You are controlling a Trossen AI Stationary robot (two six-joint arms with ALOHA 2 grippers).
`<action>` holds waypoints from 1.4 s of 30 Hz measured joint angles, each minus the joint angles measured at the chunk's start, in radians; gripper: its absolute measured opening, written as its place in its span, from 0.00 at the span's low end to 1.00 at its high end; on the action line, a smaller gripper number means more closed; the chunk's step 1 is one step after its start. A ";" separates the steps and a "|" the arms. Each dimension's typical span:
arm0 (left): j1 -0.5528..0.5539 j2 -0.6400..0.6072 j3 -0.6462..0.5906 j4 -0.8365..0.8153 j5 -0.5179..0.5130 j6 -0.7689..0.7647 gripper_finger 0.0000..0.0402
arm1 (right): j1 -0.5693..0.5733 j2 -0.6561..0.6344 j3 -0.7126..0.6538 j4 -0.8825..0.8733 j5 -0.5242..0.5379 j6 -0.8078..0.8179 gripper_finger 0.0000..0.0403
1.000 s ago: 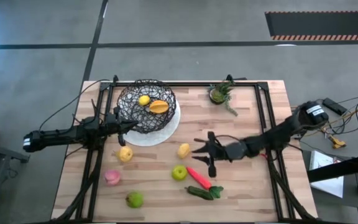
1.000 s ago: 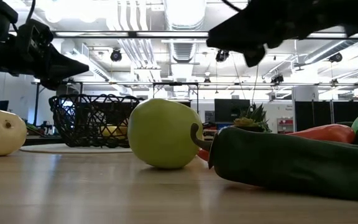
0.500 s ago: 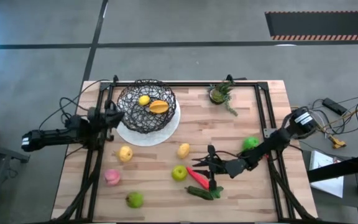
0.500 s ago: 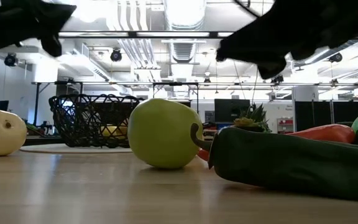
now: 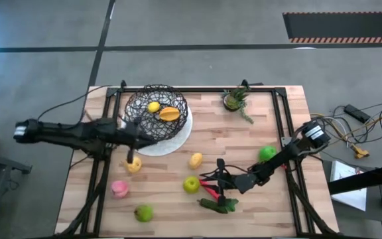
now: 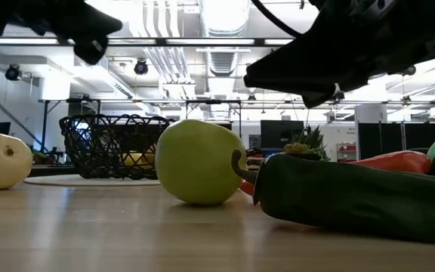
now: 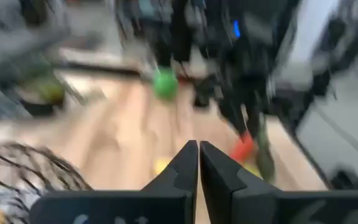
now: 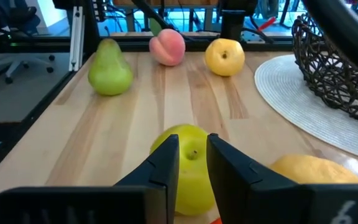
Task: Build produce basket
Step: Put the pink peach into the wire basket
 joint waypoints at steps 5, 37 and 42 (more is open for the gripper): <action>-0.159 0.159 0.186 -0.325 -0.172 -0.060 0.00 | 0.014 -0.021 -0.001 -0.055 -0.002 0.001 0.18; -0.828 0.711 0.479 -1.101 0.114 -1.320 0.75 | 0.035 -0.027 -0.002 -0.076 0.005 -0.068 0.17; -0.840 0.761 0.460 -1.101 0.094 -1.270 0.81 | 0.035 -0.026 -0.002 -0.080 0.005 -0.069 0.17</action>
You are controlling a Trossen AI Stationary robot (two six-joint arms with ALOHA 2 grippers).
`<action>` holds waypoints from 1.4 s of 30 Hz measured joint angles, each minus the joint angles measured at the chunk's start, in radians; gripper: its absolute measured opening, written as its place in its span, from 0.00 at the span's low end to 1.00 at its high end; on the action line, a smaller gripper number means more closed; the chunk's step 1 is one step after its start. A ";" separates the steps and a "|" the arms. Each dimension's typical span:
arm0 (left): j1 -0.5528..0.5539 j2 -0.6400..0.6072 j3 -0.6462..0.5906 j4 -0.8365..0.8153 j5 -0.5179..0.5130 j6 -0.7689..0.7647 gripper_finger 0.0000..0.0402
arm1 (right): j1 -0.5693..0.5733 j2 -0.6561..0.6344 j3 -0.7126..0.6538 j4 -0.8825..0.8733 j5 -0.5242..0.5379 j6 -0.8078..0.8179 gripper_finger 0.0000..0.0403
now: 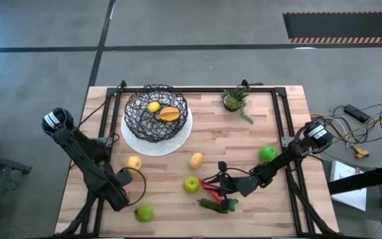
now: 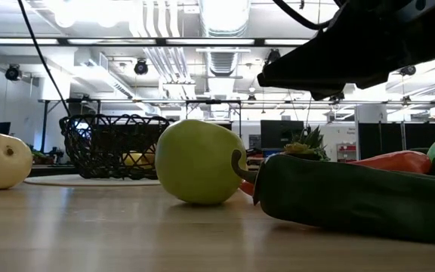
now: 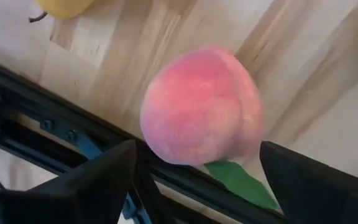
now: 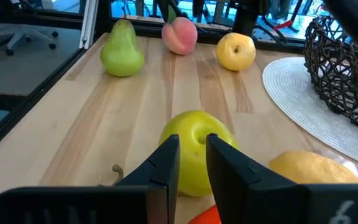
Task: Build produce basket
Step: Put the pink peach into the wire basket
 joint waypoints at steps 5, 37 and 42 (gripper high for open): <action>-0.005 0.073 -0.001 0.001 -0.031 0.062 0.82 | 0.000 0.000 0.000 -0.007 0.000 0.000 0.16; -0.023 0.057 0.029 -0.006 -0.182 0.082 0.57 | 0.029 0.001 -0.001 -0.022 -0.007 0.020 0.15; -0.024 0.023 0.026 -0.019 -0.172 0.081 0.57 | 0.033 0.001 -0.001 -0.023 -0.007 0.016 0.15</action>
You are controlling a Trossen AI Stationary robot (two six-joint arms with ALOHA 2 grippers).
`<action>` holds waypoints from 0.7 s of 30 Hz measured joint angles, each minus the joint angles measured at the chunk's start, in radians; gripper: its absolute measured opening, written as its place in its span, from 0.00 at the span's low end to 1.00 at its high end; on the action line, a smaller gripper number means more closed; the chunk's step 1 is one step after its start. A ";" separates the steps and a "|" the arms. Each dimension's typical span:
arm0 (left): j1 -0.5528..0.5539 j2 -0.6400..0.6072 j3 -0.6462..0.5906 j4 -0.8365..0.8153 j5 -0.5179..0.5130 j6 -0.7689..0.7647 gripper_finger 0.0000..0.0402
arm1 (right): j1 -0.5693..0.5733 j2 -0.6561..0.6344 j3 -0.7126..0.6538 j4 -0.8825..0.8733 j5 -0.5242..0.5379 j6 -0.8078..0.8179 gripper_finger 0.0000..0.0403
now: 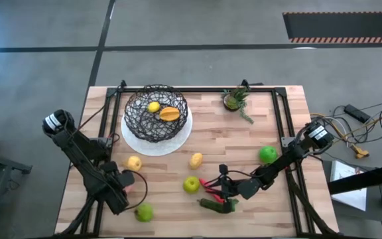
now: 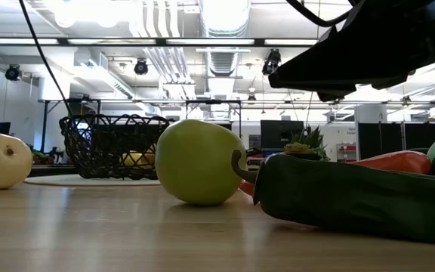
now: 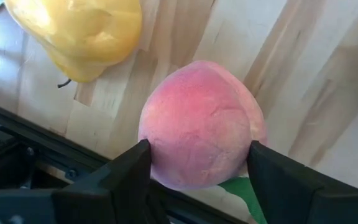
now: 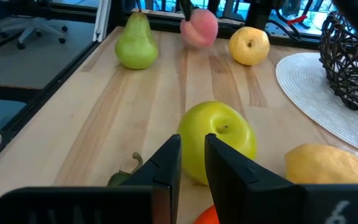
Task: Build produce basket
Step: Put the pink peach into the wire basket
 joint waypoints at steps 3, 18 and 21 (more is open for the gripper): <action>0.000 -0.003 0.002 -0.002 0.002 0.001 0.57 | 0.000 0.000 0.000 0.000 0.000 0.001 0.15; 0.096 -0.018 0.340 -0.306 -0.183 0.173 0.57 | 0.000 0.000 0.000 0.003 0.008 0.000 0.14; 0.198 -0.018 0.426 -0.318 -0.276 0.323 0.57 | 0.000 0.000 0.000 0.005 0.008 0.000 0.14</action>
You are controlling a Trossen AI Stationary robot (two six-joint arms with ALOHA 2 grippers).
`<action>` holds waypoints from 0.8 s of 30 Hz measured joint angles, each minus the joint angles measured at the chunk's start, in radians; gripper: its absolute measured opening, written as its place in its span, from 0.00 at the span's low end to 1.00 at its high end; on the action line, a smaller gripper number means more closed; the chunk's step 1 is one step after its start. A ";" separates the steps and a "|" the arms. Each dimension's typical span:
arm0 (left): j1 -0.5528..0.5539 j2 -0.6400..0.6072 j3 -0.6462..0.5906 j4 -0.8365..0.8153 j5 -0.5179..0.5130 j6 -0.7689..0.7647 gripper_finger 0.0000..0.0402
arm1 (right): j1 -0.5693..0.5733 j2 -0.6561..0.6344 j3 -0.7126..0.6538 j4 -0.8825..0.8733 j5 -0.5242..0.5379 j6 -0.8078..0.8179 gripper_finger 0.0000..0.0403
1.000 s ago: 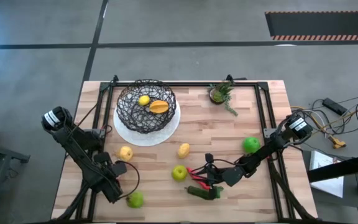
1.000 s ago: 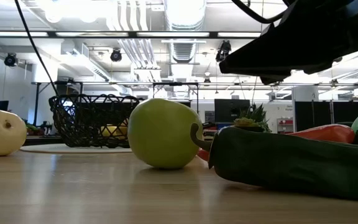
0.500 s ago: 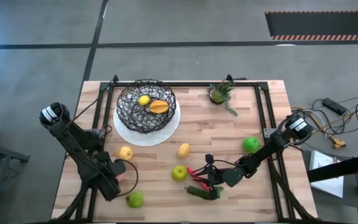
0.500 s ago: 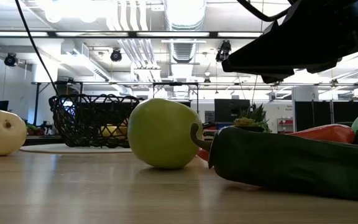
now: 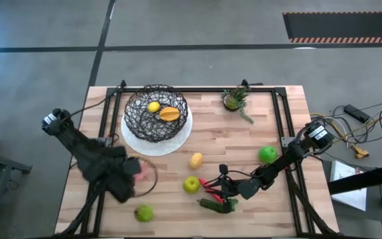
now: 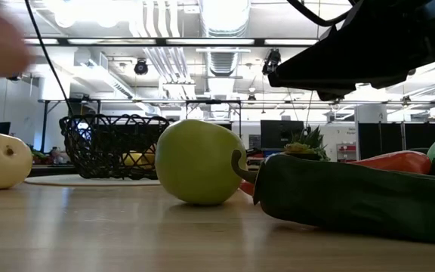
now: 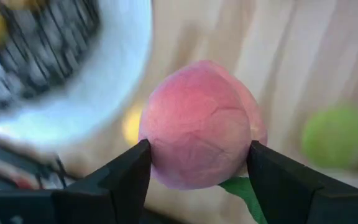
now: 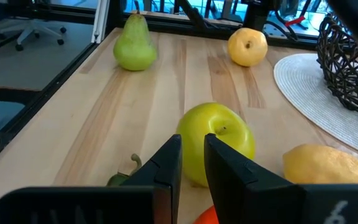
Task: Build produce basket
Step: Put the pink peach into the wire basket
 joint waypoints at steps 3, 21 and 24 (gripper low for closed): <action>0.144 0.000 0.050 0.003 -0.052 0.185 0.57 | 0.000 0.000 0.000 0.004 0.000 0.000 0.14; 1.072 0.000 -0.086 0.273 0.049 0.920 0.57 | 0.020 0.000 0.000 -0.001 0.000 0.071 0.14; 1.126 0.000 -0.162 0.305 0.065 0.949 0.57 | 0.027 0.000 0.000 -0.001 0.000 0.071 0.14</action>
